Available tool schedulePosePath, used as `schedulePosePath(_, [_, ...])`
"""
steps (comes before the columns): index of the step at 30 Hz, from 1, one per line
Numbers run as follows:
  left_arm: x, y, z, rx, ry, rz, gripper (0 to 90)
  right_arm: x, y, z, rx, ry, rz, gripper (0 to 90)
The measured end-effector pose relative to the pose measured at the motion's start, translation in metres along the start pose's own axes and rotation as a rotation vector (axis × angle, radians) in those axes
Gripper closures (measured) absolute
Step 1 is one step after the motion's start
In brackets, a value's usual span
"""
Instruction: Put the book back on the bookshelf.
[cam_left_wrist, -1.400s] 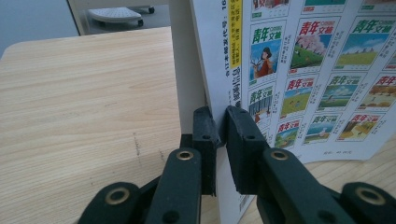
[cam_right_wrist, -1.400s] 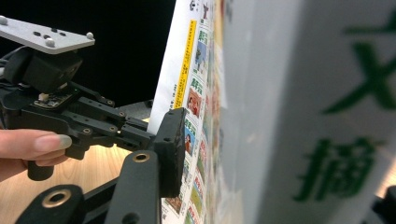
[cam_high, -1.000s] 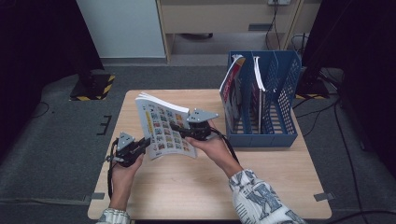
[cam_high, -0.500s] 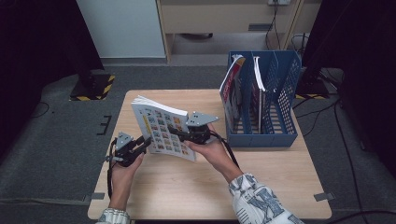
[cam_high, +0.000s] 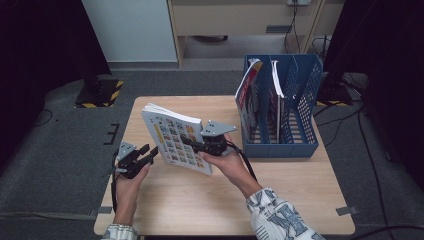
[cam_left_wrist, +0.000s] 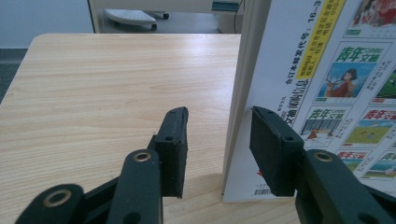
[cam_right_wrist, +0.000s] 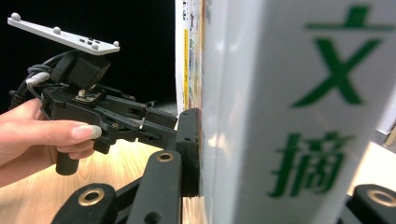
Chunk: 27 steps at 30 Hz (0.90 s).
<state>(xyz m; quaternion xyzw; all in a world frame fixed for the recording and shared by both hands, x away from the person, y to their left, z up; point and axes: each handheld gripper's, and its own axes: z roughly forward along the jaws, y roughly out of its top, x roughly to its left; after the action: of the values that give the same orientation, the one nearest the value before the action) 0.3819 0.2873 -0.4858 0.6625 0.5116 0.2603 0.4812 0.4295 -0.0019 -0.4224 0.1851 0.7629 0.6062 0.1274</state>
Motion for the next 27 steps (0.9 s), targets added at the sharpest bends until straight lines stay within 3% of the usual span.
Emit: schedulePosePath(27, [-0.0005,-0.0012,0.0021,0.012,0.003,0.006,55.5,0.003,0.0064,-0.0028,0.0,0.016,0.028,73.9])
